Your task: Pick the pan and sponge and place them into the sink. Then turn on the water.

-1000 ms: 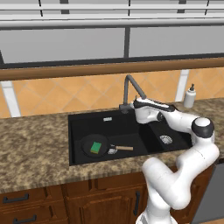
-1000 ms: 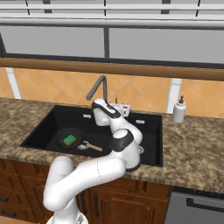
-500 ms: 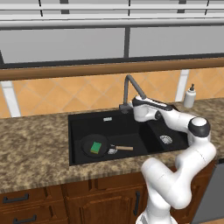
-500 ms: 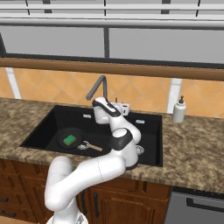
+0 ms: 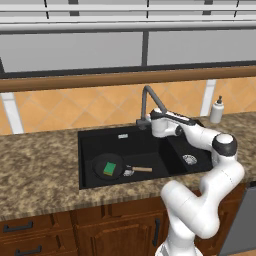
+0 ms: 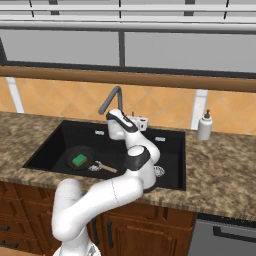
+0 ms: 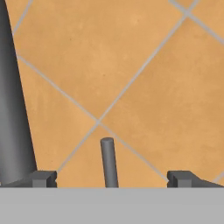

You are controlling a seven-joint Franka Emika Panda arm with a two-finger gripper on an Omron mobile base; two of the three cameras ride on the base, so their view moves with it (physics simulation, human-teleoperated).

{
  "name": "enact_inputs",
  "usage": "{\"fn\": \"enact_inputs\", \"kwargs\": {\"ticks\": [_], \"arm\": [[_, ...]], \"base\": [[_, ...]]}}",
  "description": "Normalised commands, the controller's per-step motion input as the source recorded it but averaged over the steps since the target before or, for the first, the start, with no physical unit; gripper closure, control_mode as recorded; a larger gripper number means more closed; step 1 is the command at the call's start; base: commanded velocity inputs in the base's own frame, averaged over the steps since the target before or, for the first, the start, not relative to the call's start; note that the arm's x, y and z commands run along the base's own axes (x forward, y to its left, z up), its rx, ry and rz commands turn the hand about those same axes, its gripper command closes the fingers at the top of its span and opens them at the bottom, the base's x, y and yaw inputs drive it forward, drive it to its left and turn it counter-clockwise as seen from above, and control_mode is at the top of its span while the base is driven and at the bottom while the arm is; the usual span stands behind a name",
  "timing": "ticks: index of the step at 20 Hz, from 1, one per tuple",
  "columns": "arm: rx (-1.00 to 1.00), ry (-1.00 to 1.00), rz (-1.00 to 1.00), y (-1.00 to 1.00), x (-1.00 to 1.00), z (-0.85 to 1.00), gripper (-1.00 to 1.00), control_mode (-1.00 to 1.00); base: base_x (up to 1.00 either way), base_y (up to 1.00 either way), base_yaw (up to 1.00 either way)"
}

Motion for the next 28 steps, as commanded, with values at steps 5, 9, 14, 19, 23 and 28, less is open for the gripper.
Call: {"fn": "enact_inputs", "kwargs": {"ticks": [5,9,14,19,23,28], "arm": [[0.00,0.00,0.00,0.00,0.15,0.00,-1.00,-1.00],[0.00,0.00,0.00,0.00,0.12,0.00,-1.00,-1.00],[0.00,0.00,0.00,0.00,0.08,0.00,-1.00,-1.00],[0.00,0.00,0.00,0.00,0.16,0.00,-1.00,-1.00],[0.00,0.00,0.00,0.00,0.11,0.00,-1.00,-1.00],[0.00,0.00,0.00,-0.12,0.00,0.00,-1.00,-1.00]], "base": [[0.00,0.00,0.00],[0.00,0.00,0.00],[0.00,0.00,0.00],[0.00,0.00,0.00],[0.00,0.00,0.00],[0.00,0.00,0.00]]}}
